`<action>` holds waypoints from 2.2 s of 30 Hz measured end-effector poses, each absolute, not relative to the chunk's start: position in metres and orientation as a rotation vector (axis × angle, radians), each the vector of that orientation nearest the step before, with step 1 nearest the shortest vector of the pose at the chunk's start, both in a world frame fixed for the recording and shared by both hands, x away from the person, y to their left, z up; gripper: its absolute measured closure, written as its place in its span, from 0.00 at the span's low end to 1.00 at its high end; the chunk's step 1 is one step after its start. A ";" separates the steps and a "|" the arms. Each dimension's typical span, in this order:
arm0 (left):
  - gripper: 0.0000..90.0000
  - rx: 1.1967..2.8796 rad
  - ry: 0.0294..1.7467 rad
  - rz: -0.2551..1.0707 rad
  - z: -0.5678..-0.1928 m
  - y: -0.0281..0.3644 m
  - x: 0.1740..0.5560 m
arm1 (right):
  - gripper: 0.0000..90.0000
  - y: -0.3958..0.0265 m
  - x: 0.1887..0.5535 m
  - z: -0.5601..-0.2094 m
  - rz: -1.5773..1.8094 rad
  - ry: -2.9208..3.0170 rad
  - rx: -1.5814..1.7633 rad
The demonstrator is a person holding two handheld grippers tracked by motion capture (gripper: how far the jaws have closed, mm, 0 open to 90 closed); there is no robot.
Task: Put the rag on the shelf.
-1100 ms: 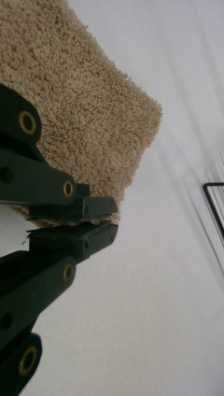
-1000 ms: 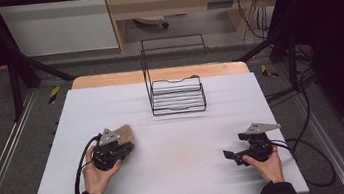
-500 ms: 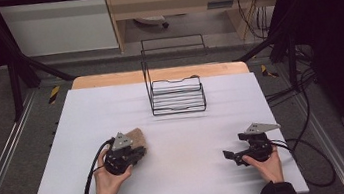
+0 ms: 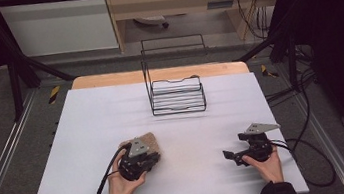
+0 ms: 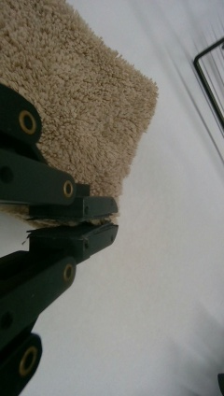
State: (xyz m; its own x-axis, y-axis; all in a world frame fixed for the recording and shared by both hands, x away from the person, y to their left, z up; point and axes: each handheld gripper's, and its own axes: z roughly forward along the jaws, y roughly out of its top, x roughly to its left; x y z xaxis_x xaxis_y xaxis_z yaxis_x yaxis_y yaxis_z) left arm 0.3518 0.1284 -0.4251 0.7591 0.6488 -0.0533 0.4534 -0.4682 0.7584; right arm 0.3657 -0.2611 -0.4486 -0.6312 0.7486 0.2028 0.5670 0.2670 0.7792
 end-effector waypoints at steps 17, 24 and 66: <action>0.93 2.175 0.778 0.274 -0.434 0.099 0.343 | 0.02 -0.261 0.366 -0.449 1.292 2.332 1.230; 0.79 2.184 0.768 0.225 -0.436 0.100 0.345 | 0.02 -0.260 0.366 -0.449 1.289 2.333 1.229; 0.04 2.085 1.017 0.345 -0.427 0.233 0.370 | 0.05 -0.142 0.396 -0.423 1.277 2.377 1.130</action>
State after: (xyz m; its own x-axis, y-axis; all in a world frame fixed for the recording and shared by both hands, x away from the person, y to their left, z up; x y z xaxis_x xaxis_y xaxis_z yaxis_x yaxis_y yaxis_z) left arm 0.3703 0.2332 -0.4268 0.6438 0.7602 -0.0877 0.5501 -0.3802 0.7435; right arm 0.3960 -0.1422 -0.4227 -0.6819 0.7140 0.1590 0.5266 0.3284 0.7841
